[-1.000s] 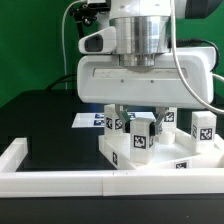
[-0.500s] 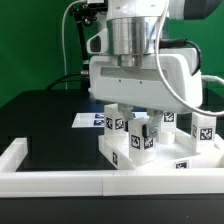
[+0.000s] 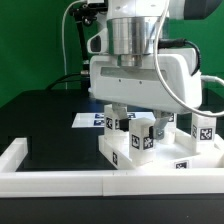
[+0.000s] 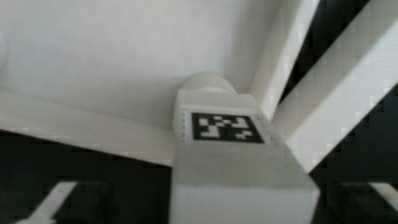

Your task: Assemble square table

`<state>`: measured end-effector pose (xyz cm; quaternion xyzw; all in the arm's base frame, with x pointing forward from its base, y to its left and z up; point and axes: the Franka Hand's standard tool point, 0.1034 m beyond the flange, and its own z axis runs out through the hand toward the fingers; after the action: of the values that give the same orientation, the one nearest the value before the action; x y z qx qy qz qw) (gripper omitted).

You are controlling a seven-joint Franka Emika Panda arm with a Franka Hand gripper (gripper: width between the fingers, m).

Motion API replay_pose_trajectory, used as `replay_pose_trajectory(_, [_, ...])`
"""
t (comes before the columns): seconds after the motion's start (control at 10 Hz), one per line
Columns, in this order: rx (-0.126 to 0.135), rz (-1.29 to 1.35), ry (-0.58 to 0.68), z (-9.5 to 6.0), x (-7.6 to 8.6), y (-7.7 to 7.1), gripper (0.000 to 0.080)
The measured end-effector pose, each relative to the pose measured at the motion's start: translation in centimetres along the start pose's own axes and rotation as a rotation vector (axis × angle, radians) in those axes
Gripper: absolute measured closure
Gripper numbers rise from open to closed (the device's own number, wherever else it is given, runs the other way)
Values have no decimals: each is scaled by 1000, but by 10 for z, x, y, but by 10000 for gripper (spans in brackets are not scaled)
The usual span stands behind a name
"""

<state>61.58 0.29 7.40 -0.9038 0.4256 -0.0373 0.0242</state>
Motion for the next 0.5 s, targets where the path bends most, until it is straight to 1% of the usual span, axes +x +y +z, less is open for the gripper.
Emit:
replay_pose_trajectory(0.1, [0, -117, 0, 0, 1, 1, 187])
replay_pose_trajectory(0.2, [0, -236, 0, 0, 1, 1, 156])
replay_pose_trajectory(0.5, [0, -540, -9, 2, -4, 0, 150])
